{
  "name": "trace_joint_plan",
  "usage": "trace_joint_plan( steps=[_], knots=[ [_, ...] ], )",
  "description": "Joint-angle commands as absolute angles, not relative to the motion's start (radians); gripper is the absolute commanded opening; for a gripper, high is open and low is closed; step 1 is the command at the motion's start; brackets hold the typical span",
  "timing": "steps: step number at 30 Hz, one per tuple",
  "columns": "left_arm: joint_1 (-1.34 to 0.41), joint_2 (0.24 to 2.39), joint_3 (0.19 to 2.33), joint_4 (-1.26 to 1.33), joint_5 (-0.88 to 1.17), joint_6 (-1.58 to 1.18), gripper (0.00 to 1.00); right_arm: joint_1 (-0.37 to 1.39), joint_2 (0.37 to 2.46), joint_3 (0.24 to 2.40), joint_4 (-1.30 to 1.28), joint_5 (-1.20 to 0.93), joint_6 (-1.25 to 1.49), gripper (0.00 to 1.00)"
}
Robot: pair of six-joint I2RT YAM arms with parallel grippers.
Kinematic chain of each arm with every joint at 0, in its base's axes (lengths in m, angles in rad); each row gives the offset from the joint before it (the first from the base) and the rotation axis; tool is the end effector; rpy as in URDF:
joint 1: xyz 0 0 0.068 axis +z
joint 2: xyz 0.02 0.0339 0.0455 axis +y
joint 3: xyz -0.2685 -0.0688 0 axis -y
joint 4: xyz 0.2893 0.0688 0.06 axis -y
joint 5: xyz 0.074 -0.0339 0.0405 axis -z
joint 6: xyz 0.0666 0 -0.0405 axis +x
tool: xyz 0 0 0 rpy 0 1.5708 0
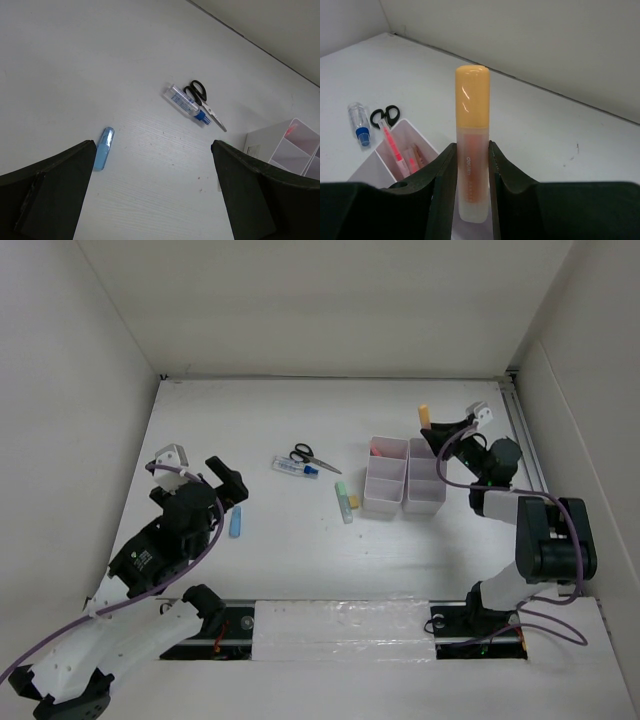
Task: Sort the stationery into containers
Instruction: Place the stationery into the container
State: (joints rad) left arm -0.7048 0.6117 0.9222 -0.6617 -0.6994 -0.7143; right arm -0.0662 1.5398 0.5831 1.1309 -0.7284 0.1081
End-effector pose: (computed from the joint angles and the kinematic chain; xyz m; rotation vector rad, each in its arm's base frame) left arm 0.1608 -0.0805 0.3702 -0.4650 1.7897 -0.3198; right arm 0.3514 0.0211 0.2014 -0.4869 1.3803 0.5412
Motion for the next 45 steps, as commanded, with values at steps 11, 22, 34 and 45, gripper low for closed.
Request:
trace_joint_plan(
  steps=[11,22,34,45],
  knots=[
    [-0.701,0.588,0.91,-0.62,-0.698,-0.701,1.0,-0.054,1.554,0.641,1.06,-0.698,0.092,0.0],
    [-0.701,0.588,0.91,-0.62,-0.689,-0.692,1.0,-0.044,1.525,0.632,1.02,-0.663,0.074,0.04],
    [-0.701,0.578,0.9,-0.62,-0.68,-0.692,1.0,-0.035,1.483,0.601,1.02,-0.667,0.074,0.2],
    [-0.701,0.569,0.9,-0.62,-0.68,-0.692,1.0,-0.035,1.502,0.611,1.0,-0.658,0.074,0.2]
  ],
)
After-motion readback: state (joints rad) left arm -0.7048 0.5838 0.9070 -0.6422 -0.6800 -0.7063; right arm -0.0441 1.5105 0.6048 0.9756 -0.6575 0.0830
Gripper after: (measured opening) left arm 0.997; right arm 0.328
